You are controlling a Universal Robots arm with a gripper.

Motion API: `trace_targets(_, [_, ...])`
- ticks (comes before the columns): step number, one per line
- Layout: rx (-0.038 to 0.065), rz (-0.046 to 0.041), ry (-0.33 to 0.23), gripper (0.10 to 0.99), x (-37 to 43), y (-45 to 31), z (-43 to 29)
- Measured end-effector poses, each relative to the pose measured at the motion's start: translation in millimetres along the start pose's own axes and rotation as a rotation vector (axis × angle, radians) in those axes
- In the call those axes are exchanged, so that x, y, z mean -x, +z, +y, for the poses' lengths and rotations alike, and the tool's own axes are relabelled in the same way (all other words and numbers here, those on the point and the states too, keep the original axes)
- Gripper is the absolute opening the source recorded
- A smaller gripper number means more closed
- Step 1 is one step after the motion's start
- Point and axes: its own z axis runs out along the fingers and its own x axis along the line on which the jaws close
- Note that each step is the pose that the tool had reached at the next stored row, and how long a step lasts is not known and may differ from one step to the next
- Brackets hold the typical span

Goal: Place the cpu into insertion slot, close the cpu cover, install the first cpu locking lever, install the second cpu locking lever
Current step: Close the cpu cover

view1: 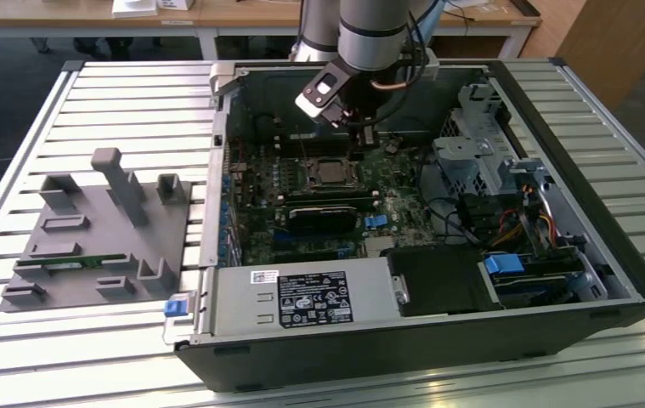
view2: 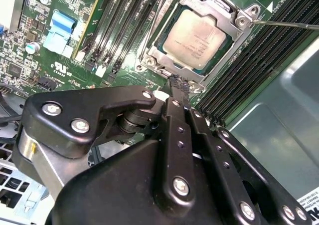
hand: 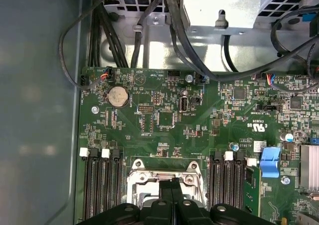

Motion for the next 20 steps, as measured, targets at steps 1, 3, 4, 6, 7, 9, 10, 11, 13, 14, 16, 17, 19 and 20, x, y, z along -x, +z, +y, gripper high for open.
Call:
trace_targets(1, [0.000, 0.0000, 0.000, 0.106, 0.0, 0.0, -0.1])
trace_targets(3, [0.000, -0.0001, 0.000, 0.106, 0.0, 0.1, -0.5])
trace_targets(4, [0.000, -0.0001, 0.000, 0.106, 0.0, 0.1, -0.7])
trace_targets(6, [0.000, 0.0000, 0.000, 0.106, 0.0, 0.1, -1.3])
trace_targets(7, [0.000, 0.0000, 0.000, 0.106, 0.0, 0.2, -1.7])
trace_targets(9, [0.000, 0.0000, 0.000, 0.106, 0.0, 0.2, -2.9])
trace_targets(10, [0.000, 0.0000, 0.000, 0.106, 0.0, 0.3, -3.3])
trace_targets(11, [0.000, 0.0000, 0.000, 0.106, 0.0, 0.3, -3.7])
trace_targets(13, [0.000, 0.0000, 0.000, 0.106, 0.0, 0.5, -4.3])
trace_targets(14, [0.000, 0.0001, 0.000, 0.106, 0.0, 0.7, -4.6])
trace_targets(16, [0.000, 0.0000, 0.000, 0.106, 0.0, 0.9, -5.2])
trace_targets(17, [0.000, -0.0001, 0.000, 0.106, 0.0, 1.0, -5.5])
trace_targets(19, [0.000, -0.0001, 0.000, 0.106, 0.0, 1.1, -6.1])
trace_targets(20, [0.000, 0.0000, 0.000, 0.106, -0.1, 1.3, -6.3])
